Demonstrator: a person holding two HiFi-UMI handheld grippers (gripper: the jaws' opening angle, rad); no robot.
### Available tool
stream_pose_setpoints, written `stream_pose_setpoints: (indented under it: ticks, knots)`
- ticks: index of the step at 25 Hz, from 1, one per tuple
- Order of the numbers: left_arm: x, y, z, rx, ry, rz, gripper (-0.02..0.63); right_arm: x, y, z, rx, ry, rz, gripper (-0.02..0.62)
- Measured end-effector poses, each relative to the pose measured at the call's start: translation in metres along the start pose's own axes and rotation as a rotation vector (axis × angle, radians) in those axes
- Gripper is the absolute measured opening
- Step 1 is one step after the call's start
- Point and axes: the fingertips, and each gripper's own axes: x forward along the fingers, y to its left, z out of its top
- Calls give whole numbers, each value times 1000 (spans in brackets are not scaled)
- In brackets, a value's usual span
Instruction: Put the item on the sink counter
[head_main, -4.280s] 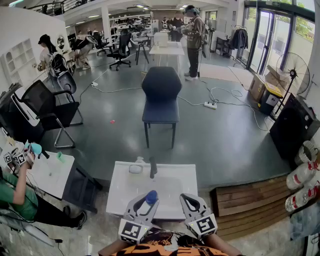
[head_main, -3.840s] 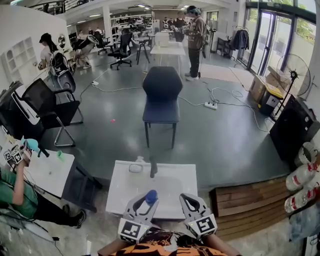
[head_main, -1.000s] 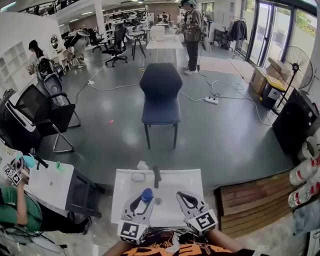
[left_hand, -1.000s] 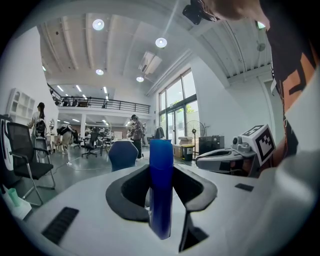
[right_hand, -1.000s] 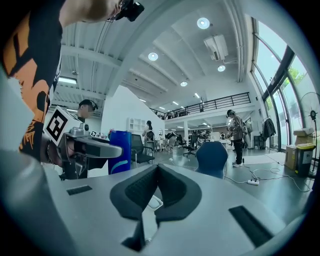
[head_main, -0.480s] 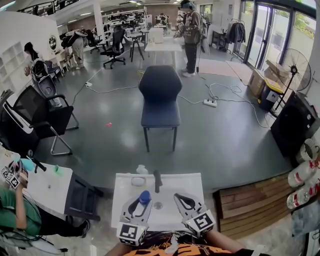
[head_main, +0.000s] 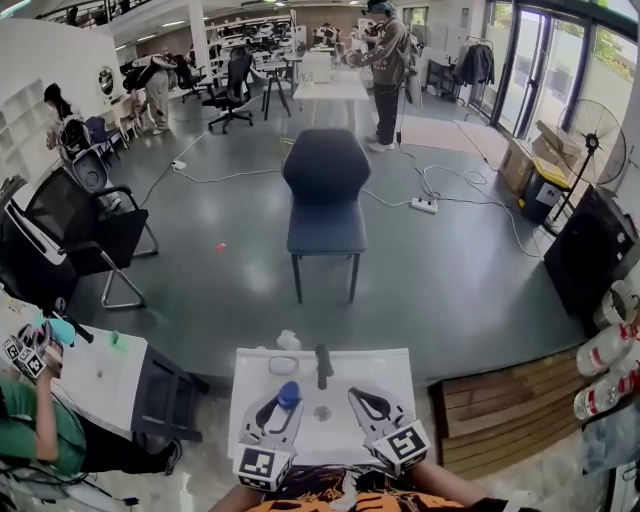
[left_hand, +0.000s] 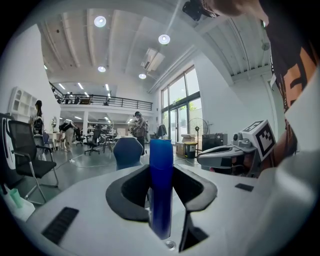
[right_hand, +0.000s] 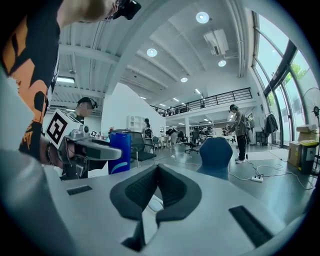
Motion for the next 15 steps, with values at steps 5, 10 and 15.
stream_pose_setpoints:
  ticks: [5, 10, 15]
  knots:
    - [1, 15, -3, 2, 3, -1, 160, 15, 3, 0, -11, -1, 2, 14]
    - [2, 28, -11, 5, 12, 4, 160, 28, 7, -2, -19, 14, 10, 14]
    - [4, 40, -14, 2, 24, 4, 160, 41, 9, -5, -21, 23, 18, 14]
